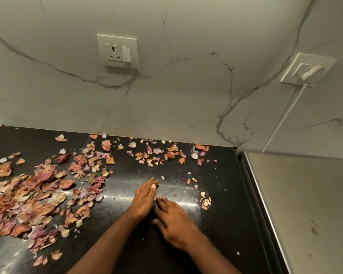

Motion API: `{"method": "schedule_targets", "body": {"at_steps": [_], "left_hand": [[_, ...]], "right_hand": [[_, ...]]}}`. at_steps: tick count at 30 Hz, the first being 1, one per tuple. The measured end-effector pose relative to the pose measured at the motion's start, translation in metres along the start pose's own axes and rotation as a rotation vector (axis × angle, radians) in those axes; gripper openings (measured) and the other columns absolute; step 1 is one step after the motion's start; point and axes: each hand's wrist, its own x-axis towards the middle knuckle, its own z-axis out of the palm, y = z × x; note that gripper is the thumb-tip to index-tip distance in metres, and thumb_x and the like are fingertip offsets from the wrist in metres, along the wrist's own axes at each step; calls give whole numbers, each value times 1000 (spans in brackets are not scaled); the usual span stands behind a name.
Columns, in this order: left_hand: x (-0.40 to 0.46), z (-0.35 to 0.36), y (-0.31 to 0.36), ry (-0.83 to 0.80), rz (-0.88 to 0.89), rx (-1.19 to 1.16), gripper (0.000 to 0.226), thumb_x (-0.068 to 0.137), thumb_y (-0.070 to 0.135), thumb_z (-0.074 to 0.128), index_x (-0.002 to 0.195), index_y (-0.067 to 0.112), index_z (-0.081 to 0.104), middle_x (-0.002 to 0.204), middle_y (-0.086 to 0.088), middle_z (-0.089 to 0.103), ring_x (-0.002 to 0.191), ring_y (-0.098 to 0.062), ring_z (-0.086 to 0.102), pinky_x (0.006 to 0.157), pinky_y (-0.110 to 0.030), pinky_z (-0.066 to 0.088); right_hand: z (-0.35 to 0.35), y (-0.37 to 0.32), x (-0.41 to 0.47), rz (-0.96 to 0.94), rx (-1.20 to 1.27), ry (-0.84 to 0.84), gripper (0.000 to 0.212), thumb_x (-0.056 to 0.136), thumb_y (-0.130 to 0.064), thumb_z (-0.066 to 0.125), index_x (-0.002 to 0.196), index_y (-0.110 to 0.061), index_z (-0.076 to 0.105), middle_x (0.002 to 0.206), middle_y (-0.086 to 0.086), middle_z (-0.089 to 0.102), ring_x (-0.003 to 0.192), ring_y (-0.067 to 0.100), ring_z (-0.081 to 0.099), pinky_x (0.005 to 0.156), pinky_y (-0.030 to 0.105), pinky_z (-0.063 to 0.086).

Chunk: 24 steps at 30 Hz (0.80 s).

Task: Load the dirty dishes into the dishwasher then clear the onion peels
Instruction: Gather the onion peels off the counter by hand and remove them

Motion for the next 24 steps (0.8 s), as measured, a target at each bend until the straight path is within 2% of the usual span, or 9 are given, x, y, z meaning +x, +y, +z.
{"method": "schedule_targets", "body": {"at_steps": [3,6,10,13,15,18,20,22,24], "left_hand": [[-2,3,-3,12,1,-50,38,101,73,28,127,63,54,157,16,45,150,-5,31,129,-40,3],[-6,5,0,19,19,57,43,110,54,26,145,45,50,162,17,37,153,-6,23,121,-30,0],[-7,3,2,17,-11,72,58,107,63,21,152,38,47,165,20,29,154,-7,17,120,-31,2],[-8,4,3,21,-30,78,73,94,76,17,153,41,43,164,23,27,153,-8,17,128,-47,11],[-9,5,3,24,-37,86,81,90,81,14,154,42,41,164,23,27,153,-8,17,127,-53,13],[-9,5,3,37,-44,87,95,80,92,10,157,43,37,165,23,26,154,-9,17,127,-56,13],[-8,5,3,28,-45,108,94,81,90,10,157,42,37,166,24,24,154,-8,15,127,-56,11],[-8,5,4,15,-37,124,88,85,85,11,157,41,38,166,24,23,155,-9,14,127,-56,10],[-9,5,4,14,-29,118,82,89,81,13,156,42,41,166,24,23,155,-8,14,127,-56,12]], "right_hand": [[8,9,-8,33,-130,-30,65,107,-58,18,164,-39,-8,171,-11,-17,156,12,-22,128,42,-11],[0,30,-5,194,-194,1,66,105,-65,10,162,-39,-12,170,-9,-22,155,18,-26,128,49,-9],[-20,56,3,404,-308,51,75,98,-67,-9,163,-29,-10,168,-2,-23,153,27,-32,121,49,-23],[-36,75,5,465,-187,237,67,105,-57,3,163,-24,9,171,-2,-6,157,24,-18,126,48,-12],[-40,90,4,534,-61,351,66,108,-56,11,164,-22,12,173,1,-1,158,20,-12,129,46,-2],[-40,102,8,621,45,242,75,107,-58,15,164,-14,-5,172,6,-11,158,19,-15,129,43,-4],[-34,98,9,503,80,185,69,109,-55,16,163,-18,-5,172,0,-10,157,14,-14,129,40,-6],[-32,88,9,370,228,225,59,112,-45,28,164,-23,14,171,-4,13,158,10,7,129,34,6],[-38,83,7,383,390,425,46,110,-30,44,156,-24,43,152,-4,53,142,12,47,120,27,32]]}}
